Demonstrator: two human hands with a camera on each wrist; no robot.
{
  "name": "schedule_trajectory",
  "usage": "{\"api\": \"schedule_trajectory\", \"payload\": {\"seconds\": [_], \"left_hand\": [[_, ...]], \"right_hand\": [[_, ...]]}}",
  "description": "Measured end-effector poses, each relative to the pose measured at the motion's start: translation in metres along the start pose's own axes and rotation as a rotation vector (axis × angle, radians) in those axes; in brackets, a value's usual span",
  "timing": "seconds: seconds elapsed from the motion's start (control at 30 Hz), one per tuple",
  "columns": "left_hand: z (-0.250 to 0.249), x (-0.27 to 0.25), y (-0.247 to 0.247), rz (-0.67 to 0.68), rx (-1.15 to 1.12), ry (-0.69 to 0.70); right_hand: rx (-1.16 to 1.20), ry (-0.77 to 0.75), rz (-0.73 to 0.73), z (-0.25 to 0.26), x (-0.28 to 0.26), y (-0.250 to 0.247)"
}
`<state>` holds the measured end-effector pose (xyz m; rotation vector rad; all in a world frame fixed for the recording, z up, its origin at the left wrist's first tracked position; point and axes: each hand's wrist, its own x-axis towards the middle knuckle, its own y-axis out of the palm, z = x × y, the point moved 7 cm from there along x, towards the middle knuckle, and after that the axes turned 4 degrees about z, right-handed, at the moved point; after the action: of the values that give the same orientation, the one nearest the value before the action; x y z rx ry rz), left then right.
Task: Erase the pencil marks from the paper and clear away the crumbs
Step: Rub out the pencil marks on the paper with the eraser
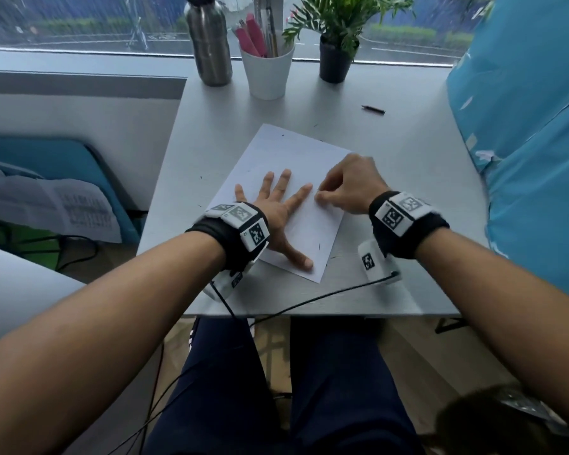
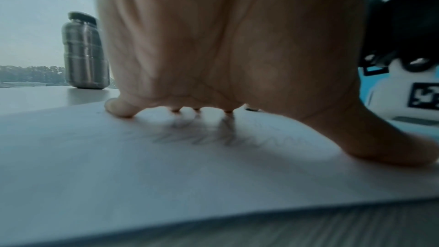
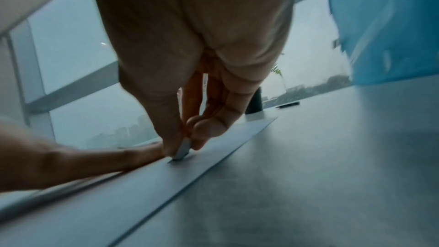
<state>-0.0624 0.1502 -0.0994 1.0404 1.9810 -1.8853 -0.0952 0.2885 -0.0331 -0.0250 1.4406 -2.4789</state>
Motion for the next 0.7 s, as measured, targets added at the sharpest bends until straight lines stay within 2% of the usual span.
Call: {"api": "schedule_trajectory", "payload": {"seconds": [0.07, 0.13, 0.17, 0.3, 0.33, 0.43, 0.47, 0.6, 0.63, 0.7], "left_hand": [[0.001, 0.002, -0.001, -0.008, -0.006, 0.003], [0.001, 0.003, 0.001, -0.015, -0.003, 0.008], [0.001, 0.003, 0.001, -0.013, 0.002, 0.008], [0.0, 0.003, 0.002, -0.005, -0.009, 0.012], [0.0, 0.004, 0.001, -0.011, -0.012, 0.013], [0.0, 0.006, 0.002, -0.027, 0.015, 0.004], [0.001, 0.005, 0.002, -0.028, 0.018, 0.002], [0.0, 0.001, 0.0, -0.007, -0.013, 0.0], [0.0, 0.002, -0.001, -0.005, -0.015, -0.001], [0.001, 0.003, -0.001, -0.001, -0.007, 0.0]], "right_hand": [[-0.016, -0.055, 0.03, 0.014, -0.01, 0.012], [-0.027, -0.17, 0.168, 0.04, -0.034, 0.036], [-0.025, -0.182, 0.196, 0.039, -0.035, 0.039], [0.032, -0.049, -0.001, 0.008, -0.008, 0.009], [0.032, -0.064, 0.012, 0.013, -0.012, 0.013], [0.012, -0.194, 0.22, 0.046, -0.044, 0.046], [0.005, -0.2, 0.245, 0.043, -0.042, 0.045], [0.016, -0.016, 0.004, 0.005, 0.001, 0.003], [0.021, -0.013, 0.004, 0.007, -0.001, 0.005], [-0.009, -0.105, 0.124, 0.031, -0.021, 0.03]]}}
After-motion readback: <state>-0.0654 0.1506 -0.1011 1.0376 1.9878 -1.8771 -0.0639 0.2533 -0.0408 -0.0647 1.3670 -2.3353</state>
